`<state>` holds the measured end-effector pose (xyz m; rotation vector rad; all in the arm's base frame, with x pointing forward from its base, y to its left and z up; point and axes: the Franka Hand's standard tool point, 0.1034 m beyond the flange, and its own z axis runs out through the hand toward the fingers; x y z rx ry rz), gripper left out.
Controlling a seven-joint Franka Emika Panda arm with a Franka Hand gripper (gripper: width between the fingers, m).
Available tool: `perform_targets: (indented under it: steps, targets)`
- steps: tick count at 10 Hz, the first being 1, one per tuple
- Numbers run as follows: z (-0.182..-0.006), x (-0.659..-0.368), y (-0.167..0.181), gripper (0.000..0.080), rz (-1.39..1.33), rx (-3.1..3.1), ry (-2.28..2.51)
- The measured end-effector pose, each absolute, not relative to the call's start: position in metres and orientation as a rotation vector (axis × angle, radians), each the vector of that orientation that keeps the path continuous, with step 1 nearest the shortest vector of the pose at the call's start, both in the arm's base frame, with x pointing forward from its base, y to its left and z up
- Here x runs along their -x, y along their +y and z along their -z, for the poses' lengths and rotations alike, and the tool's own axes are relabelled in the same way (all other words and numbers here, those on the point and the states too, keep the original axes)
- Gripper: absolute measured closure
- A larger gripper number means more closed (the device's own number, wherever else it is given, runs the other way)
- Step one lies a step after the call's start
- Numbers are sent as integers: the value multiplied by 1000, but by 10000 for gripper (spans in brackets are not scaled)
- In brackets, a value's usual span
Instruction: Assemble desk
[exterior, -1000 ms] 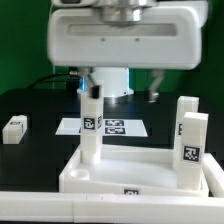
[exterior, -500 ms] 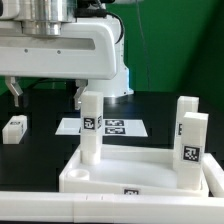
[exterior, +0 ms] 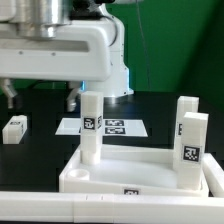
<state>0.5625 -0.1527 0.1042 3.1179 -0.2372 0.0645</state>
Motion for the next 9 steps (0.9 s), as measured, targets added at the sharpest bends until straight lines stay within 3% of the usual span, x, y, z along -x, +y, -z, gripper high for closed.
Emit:
perform_targets:
  steps: [2,3,7,9]
  targets:
    - [-84,-534,-187,151,-33,-3130,-259]
    - [-82,-531,-196,151,-32,-3130,-293]
    - [-81,-531,-187,151,-5,-3142,-277]
    - [-70,-514,-191,151,114,-3153,-215]
